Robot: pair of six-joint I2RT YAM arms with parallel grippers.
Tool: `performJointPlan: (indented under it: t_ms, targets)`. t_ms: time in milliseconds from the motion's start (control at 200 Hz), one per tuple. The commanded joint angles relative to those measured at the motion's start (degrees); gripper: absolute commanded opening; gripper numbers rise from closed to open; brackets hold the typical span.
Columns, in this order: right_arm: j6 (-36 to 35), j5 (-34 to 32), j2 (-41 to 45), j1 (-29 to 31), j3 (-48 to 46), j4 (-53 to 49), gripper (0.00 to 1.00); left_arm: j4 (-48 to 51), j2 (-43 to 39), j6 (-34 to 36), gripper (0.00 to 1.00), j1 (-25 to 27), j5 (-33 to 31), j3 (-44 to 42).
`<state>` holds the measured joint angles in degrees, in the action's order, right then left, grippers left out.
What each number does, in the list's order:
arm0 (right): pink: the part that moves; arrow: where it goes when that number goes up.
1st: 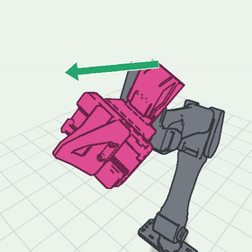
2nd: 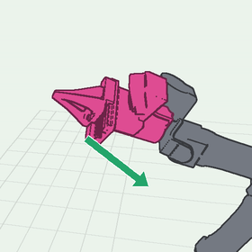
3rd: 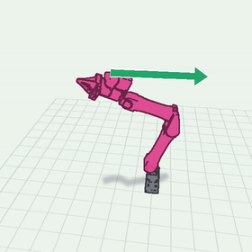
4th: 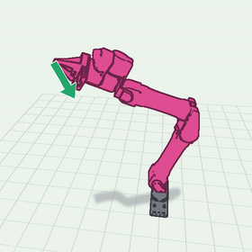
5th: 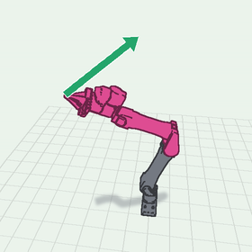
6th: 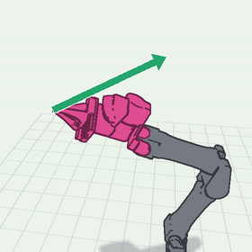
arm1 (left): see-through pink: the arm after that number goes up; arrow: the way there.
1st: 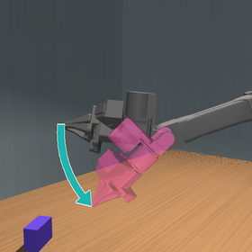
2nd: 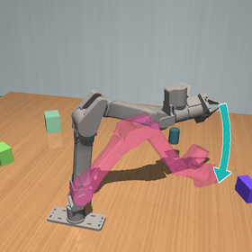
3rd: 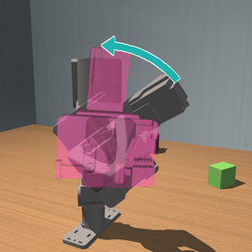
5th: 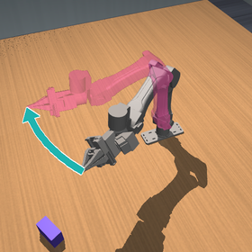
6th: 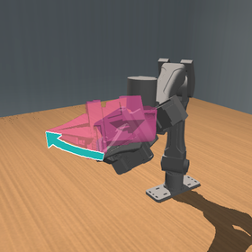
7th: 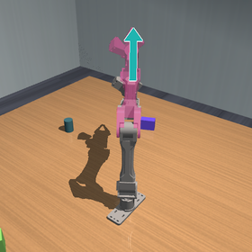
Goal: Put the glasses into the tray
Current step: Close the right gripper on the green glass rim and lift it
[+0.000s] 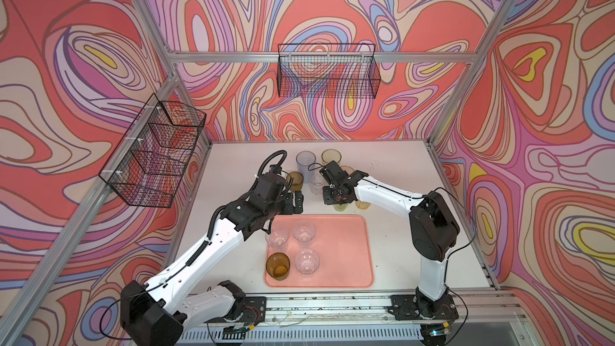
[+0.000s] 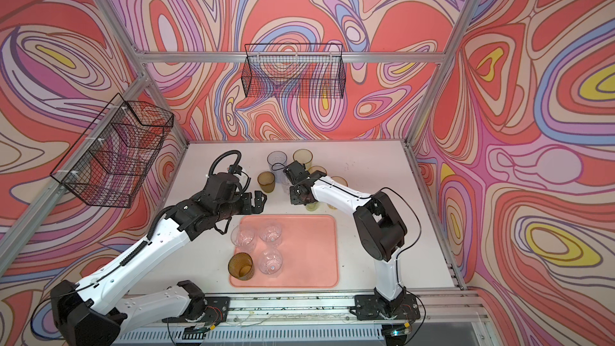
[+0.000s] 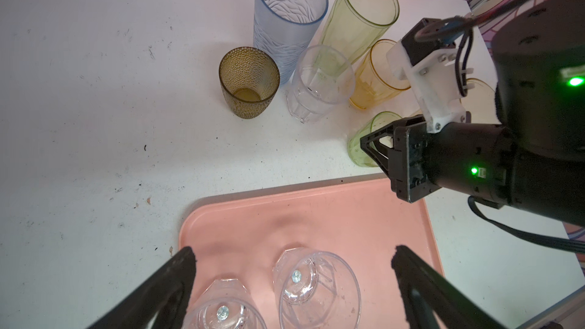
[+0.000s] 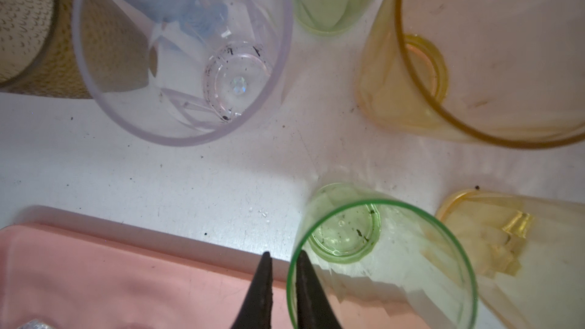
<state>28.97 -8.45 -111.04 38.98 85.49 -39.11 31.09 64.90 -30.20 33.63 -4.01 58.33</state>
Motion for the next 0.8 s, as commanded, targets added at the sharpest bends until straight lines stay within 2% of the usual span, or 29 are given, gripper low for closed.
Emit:
performJointPlan:
  t_ms: [0, 250, 796]
  targets:
    - [0.44, 0.56, 2.12, -0.22, -0.63, 1.17, 0.12, 1.30, -0.67, -0.24, 1.00, -0.60, -1.48, -0.76]
    - [0.47, 0.44, 2.94, -0.22, -0.37, 0.89, 0.03, 1.08, -0.69, -0.74, 1.00, -0.62, -1.78, -1.02]
    - [1.52, 2.51, 7.61, -0.18, -0.54, 0.55, 0.00, 0.90, -0.89, -0.75, 1.00, -0.58, -2.65, -1.28]
